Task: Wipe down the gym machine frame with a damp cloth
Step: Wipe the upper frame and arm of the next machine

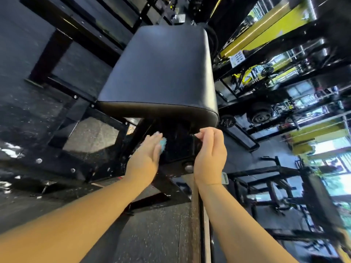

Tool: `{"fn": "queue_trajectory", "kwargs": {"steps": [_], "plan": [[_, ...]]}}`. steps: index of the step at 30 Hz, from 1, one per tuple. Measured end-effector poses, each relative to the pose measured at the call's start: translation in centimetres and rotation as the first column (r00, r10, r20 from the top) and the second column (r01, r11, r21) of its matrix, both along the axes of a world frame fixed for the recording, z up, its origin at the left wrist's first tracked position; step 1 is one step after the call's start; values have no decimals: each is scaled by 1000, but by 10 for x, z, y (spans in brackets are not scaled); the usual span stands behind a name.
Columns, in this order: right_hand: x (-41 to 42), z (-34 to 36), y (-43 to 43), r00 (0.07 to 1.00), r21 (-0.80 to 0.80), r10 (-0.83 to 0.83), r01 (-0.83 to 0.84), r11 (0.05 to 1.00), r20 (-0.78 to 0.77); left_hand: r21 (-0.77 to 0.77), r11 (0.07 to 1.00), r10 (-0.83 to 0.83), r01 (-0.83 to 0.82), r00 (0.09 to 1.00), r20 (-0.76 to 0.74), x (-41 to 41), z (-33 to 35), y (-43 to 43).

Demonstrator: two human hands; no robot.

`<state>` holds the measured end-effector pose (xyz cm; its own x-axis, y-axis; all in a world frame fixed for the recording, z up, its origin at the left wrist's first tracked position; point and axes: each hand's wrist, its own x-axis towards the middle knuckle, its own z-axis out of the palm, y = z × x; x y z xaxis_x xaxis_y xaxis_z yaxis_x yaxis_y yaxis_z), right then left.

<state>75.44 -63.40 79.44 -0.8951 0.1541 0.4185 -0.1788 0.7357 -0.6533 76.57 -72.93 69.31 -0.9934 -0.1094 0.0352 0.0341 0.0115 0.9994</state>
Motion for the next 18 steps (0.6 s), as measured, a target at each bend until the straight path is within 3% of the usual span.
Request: {"fn": "queue_trajectory", "kwargs": {"steps": [2, 3, 6, 8, 10, 14, 16, 18], "plan": [[0, -1, -1, 1000, 37, 0, 0, 999, 5, 9, 1000, -14, 13, 989, 150, 3, -5, -4], [-1, -2, -1, 1000, 55, 1, -1, 998, 6, -16, 999, -40, 43, 991, 131, 1, 7, -2], [-4, -3, 3, 1000, 97, -10, 8, 995, 22, -100, 991, -100, 86, 985, -140, -6, 68, 15], [-5, -2, 4, 1000, -5, -22, 22, 1000, 21, -120, 990, -102, 77, 968, -228, -7, 88, 18], [-3, 1, 2, 998, -128, -54, 51, 990, -21, -89, 992, -107, 91, 975, -196, -7, 76, 13], [-4, 1, 3, 996, -175, -66, 55, 983, -58, 62, 993, -107, 101, 990, 94, 4, 35, 1], [-5, 1, 4, 996, -162, -56, 45, 986, -65, 79, 992, -107, 101, 991, 82, -4, 45, 5], [-5, 0, 4, 997, -156, -47, 37, 987, -66, -13, 996, -92, 91, 995, -36, -14, 69, 13]]}}
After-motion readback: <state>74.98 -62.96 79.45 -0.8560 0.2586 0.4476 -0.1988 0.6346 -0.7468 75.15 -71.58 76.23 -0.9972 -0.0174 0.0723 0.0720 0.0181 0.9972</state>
